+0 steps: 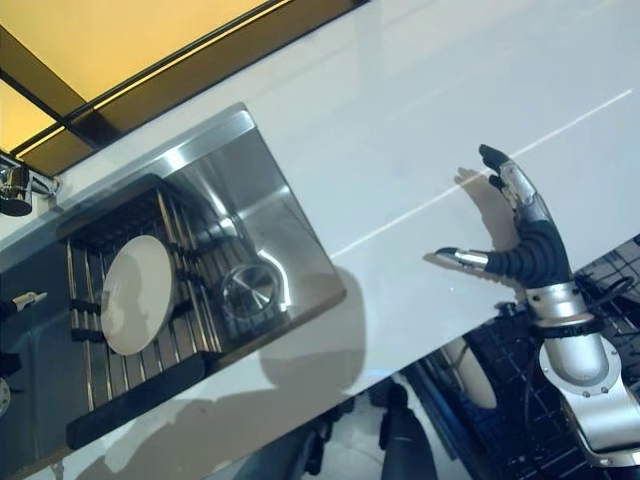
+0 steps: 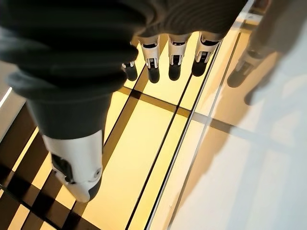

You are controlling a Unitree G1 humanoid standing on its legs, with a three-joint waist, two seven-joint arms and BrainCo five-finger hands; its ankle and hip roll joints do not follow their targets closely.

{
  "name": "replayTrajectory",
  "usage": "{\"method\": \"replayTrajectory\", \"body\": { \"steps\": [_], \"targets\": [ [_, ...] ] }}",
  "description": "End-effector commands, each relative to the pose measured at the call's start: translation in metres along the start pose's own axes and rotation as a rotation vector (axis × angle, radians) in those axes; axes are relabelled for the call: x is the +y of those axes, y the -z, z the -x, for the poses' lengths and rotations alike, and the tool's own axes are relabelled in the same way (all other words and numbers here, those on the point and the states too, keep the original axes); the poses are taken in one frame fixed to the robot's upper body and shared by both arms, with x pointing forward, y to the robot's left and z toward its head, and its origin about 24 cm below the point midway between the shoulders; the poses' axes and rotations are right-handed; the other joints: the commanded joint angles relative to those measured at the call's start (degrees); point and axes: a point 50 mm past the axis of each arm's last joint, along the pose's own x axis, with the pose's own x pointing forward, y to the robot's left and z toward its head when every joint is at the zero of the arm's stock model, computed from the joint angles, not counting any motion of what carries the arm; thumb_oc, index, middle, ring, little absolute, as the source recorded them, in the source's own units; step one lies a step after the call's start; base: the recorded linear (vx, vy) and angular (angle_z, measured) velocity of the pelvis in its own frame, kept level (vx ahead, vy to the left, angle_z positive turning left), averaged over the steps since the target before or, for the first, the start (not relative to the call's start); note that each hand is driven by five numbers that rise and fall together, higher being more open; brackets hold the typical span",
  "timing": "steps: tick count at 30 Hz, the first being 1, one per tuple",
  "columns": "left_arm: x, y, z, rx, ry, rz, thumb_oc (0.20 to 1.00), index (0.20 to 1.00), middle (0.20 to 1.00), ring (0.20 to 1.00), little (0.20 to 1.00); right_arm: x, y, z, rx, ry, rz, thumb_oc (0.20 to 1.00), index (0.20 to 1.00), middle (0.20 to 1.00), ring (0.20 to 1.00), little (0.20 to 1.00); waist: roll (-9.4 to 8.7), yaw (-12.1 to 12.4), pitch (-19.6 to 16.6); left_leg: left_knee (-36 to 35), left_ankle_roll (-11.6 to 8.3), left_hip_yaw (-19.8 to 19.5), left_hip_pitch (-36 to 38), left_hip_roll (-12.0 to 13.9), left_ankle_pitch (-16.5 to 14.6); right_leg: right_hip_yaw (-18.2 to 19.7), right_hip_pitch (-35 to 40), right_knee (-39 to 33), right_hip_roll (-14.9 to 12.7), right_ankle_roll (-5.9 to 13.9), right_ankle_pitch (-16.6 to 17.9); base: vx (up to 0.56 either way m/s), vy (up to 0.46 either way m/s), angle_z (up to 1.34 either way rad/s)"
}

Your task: Pick up plates and place into dishwasher.

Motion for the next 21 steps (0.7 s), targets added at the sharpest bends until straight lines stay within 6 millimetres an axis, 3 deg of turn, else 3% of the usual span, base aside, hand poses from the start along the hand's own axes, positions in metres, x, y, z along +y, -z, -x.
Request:
{"method": "replayTrajectory", "body": {
  "steps": [1, 15, 21],
  "targets": [
    [0.016, -0.007, -0.021, -0.083, -0.05, -0.052, 1.0, 1.0, 1.0, 1.0, 1.0, 0.007, 0.046, 0.021, 0.274, -0.092, 0.082, 1.0, 1.0, 1.0, 1.0, 1.0, -0.47, -2.61, 1.73, 3.22, 3.5, 0.92, -2.78, -3.15, -2.34, -0.85, 6.97, -14.74, -0.18, 5.14, 4.21, -0.03, 0.053, -0.07],
    [-0.01, -0.044, -0.046, -0.193, 0.078, 0.069, 1.0, 1.0, 1.0, 1.0, 1.0, 0.001, 0.039, 0.002, 0.225, -0.107, 0.115, 1.0, 1.0, 1.0, 1.0, 1.0, -0.98, -5.75, 6.07, 4.93, 3.9, 3.31, -6.6, -3.21, -1.63, 1.49, 1.53, -12.43, 0.09, 5.8, 5.87, -0.02, 0.048, -0.07],
    [-0.029, -0.034, -0.051, -0.123, 0.191, 0.035, 1.0, 1.0, 1.0, 1.0, 1.0, -0.005, 0.037, -0.003, 0.216, -0.112, 0.134, 1.0, 1.0, 1.0, 1.0, 1.0, -1.53, -6.54, 7.22, 5.69, 4.0, 3.91, -8.13, -3.41, -1.31, 2.02, -0.11, -12.05, 0.03, 5.98, 6.73, 0.01, 0.059, -0.04]
  ]
}}
